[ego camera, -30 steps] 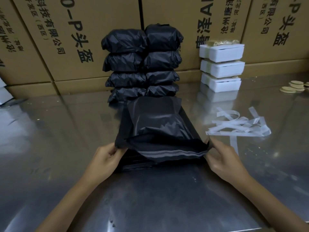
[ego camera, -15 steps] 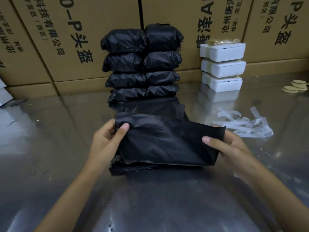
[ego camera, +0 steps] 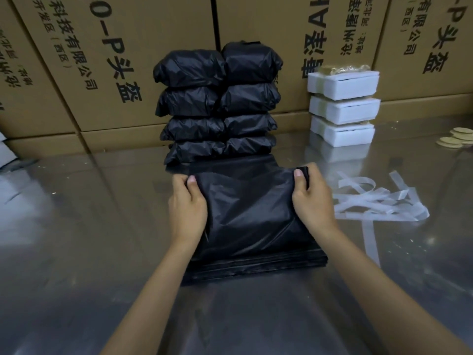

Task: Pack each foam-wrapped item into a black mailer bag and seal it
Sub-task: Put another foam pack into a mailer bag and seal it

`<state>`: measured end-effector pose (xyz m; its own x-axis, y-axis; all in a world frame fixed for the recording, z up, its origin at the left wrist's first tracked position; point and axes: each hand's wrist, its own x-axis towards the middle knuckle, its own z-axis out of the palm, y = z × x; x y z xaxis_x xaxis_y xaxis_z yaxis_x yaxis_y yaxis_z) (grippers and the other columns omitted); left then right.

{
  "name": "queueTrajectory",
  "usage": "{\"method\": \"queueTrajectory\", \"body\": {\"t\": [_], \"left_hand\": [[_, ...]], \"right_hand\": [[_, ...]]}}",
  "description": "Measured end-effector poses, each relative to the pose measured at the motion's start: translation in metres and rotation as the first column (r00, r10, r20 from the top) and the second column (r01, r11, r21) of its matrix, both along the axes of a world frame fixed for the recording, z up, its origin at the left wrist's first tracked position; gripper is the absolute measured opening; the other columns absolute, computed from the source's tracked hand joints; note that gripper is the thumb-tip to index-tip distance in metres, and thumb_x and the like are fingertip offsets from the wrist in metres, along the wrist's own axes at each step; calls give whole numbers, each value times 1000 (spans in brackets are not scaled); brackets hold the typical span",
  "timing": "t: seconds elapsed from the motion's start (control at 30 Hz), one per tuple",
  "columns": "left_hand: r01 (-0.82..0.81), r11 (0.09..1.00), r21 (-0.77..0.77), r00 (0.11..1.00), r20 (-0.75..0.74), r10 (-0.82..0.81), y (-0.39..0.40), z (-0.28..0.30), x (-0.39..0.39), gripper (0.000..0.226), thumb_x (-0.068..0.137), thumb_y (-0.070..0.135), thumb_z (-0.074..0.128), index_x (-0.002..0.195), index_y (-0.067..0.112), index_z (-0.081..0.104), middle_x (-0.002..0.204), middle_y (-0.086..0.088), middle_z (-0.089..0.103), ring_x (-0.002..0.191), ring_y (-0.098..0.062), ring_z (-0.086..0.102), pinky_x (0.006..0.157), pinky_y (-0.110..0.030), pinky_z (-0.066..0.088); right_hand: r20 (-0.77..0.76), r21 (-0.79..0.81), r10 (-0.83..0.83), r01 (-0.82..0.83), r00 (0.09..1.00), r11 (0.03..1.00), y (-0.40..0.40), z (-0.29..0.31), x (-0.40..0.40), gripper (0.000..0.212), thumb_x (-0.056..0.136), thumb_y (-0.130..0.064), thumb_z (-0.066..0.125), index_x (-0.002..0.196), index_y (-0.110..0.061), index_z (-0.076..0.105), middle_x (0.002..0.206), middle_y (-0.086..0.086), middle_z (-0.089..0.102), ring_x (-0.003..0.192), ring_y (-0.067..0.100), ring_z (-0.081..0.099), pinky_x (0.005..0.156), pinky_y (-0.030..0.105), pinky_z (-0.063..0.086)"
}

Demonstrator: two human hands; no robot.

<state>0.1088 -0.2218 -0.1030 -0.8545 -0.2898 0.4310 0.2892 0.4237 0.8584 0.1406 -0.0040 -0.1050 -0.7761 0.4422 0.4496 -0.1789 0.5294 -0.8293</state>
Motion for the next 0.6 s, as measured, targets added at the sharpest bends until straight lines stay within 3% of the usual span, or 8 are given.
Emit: {"method": "queueTrajectory", "body": {"t": [0.1, 0.23, 0.37, 0.43, 0.6], "left_hand": [[-123, 992, 18, 986, 113, 120, -1, -8, -15, 24, 108, 22, 36, 92, 6, 46, 71, 6, 44, 62, -3, 38, 57, -32, 17], [-218, 973, -75, 956, 184, 229, 0, -21, -25, 24, 107, 21, 38, 88, 8, 47, 68, 4, 42, 59, -14, 35, 55, -37, 12], [-18, 992, -129, 931, 359, 63, -4, -27, -34, 40, 103, 22, 50, 65, 11, 49, 68, -15, 55, 79, -39, 54, 62, -31, 27], [47, 991, -125, 918, 397, 6, -6, -29, -40, 48, 102, 22, 53, 56, 15, 42, 74, -25, 57, 88, -45, 57, 64, -31, 30], [71, 979, -190, 910, 415, 15, -7, -32, -42, 45, 103, 23, 52, 60, 11, 44, 60, -2, 48, 72, -32, 52, 63, -31, 32]], "right_hand": [[65, 75, -32, 27, 997, 997, 1, -12, -15, 21, 107, -24, 42, 88, -14, 45, 65, 0, 50, 60, 10, 47, 49, 31, 26], [228, 104, -23, -1, 973, 995, 5, -20, -33, 29, 105, -23, 48, 78, -13, 48, 64, -2, 48, 62, 16, 45, 50, 31, 25], [415, 87, 73, -119, 907, 989, 9, -22, -43, 33, 104, -26, 51, 90, 2, 60, 66, 3, 50, 64, 16, 46, 52, 24, 31], [424, 71, 114, -158, 898, 985, 10, -23, -43, 33, 104, -25, 52, 90, 3, 61, 66, 3, 50, 66, 16, 48, 56, 32, 32], [412, 103, 131, -189, 902, 977, 10, -26, -43, 27, 104, -23, 52, 83, -8, 59, 69, 2, 53, 81, 27, 54, 68, 33, 34]]}}
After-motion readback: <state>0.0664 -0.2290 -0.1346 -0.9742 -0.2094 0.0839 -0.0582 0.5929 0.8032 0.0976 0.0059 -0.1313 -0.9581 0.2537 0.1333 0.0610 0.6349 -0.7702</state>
